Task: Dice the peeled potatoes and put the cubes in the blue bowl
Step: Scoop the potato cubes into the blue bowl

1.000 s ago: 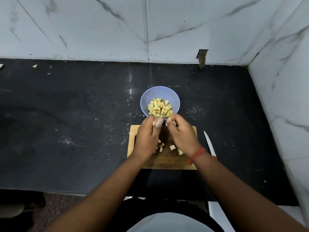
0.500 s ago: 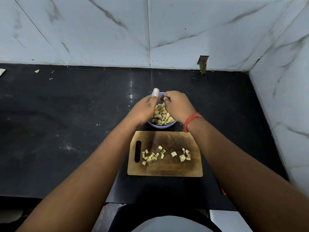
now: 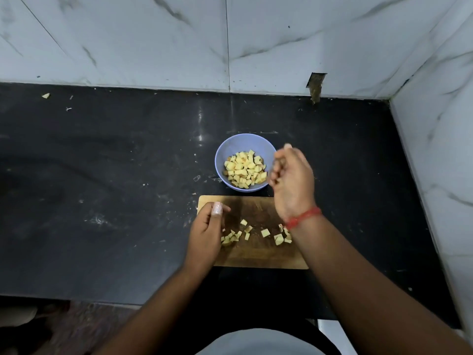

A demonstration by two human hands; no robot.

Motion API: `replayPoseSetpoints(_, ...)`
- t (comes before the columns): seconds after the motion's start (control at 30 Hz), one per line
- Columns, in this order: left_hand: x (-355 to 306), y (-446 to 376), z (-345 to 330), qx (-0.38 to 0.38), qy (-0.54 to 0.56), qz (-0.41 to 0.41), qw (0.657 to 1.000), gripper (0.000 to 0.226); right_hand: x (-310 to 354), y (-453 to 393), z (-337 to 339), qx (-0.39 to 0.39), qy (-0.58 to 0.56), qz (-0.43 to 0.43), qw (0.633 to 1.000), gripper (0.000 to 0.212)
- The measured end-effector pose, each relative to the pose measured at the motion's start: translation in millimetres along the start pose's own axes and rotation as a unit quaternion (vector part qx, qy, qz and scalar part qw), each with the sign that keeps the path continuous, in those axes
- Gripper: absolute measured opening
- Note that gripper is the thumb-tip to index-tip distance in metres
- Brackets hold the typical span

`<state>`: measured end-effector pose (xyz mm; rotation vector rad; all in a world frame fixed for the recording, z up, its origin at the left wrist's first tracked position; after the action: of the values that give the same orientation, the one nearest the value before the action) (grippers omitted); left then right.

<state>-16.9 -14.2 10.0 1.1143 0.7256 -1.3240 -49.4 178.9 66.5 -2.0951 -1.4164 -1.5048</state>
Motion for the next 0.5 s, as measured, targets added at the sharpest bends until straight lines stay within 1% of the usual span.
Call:
replayPoseSetpoints(0.03, -0.5, -0.1, -1.6, 0.002, -0.019, -0.013, 1.000, 0.032, 4.0, -6.7, -11.1, 0.040, 0.095, 0.049, 0.993, 0.018)
replayPoseSetpoints(0.07, -1.2, -1.4, -3.6, 0.009, -0.038, -0.036, 0.999, 0.029, 6.4, -12.0, -22.1, 0.092, 0.215, 0.080, 0.969, 0.018)
replayPoseSetpoints(0.1, -1.8, -3.6, -5.7, 0.017, -0.061, -0.069, 0.996, 0.026, 5.6, -16.3, -30.5, 0.150, 0.328, 0.089, 0.928, 0.022)
replayPoseSetpoints(0.13, -0.9, -6.2, -6.9, 0.024, -0.092, -0.107, 0.990, 0.023, 5.6, -19.0, -33.9, 0.189, 0.410, 0.091, 0.887, 0.025)
replayPoseSetpoints(0.17, 1.0, -8.4, -6.7, 0.030, -0.125, -0.143, 0.981, 0.020, 7.6, -20.5, -33.6, 0.206, 0.439, 0.101, 0.869, 0.027)
replayPoseSetpoints(0.2, 4.5, -9.7, -6.0, 0.036, -0.155, -0.173, 0.972, 0.019, 12.7, -18.6, -31.0, 0.207, 0.426, 0.122, 0.872, 0.027)
replayPoseSetpoints(0.3, 16.9, -9.5, -5.7, 0.080, -0.239, -0.235, 0.939, 0.038, 24.7, -4.4, -12.0, 0.167, 0.318, 0.179, 0.916, 0.025)
replayPoseSetpoints(0.37, 25.7, -5.9, -9.5, 0.130, -0.303, -0.268, 0.905, 0.049, 18.4, 9.9, 9.4, 0.148, 0.320, 0.208, 0.912, 0.022)
replayPoseSetpoints(0.4, 30.6, -4.4, -12.2, 0.151, -0.340, -0.286, 0.883, 0.056, 10.8, 16.6, 23.5, 0.146, 0.348, 0.219, 0.900, 0.020)
replayPoseSetpoints(0.43, 35.2, -3.1, -14.8, 0.162, -0.382, -0.308, 0.856, 0.062, 2.1, 22.5, 39.5, 0.160, 0.390, 0.227, 0.878, 0.021)
replayPoseSetpoints(0.47, 39.3, -2.4, -17.0, 0.165, -0.424, -0.333, 0.826, 0.067, -8.3, 27.9, 55.5, 0.188, 0.449, 0.230, 0.842, 0.025)
replayPoseSetpoints(0.5, 42.9, -2.1, -19.3, 0.164, -0.457, -0.355, 0.799, 0.071, -19.7, 33.5, 70.6, 0.230, 0.518, 0.232, 0.790, 0.033)
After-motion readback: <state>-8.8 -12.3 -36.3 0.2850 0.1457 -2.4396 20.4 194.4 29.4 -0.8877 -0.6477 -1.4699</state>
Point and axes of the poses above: each hand's wrist, its own y-axis away from the middle knuckle, its own z-axis out of the back of the hand, x = y × z, the point moved 3 cm from there along -y, towards the middle knuckle, and after that the axes turned 8 degrees about -y, right-handed, at the moved point
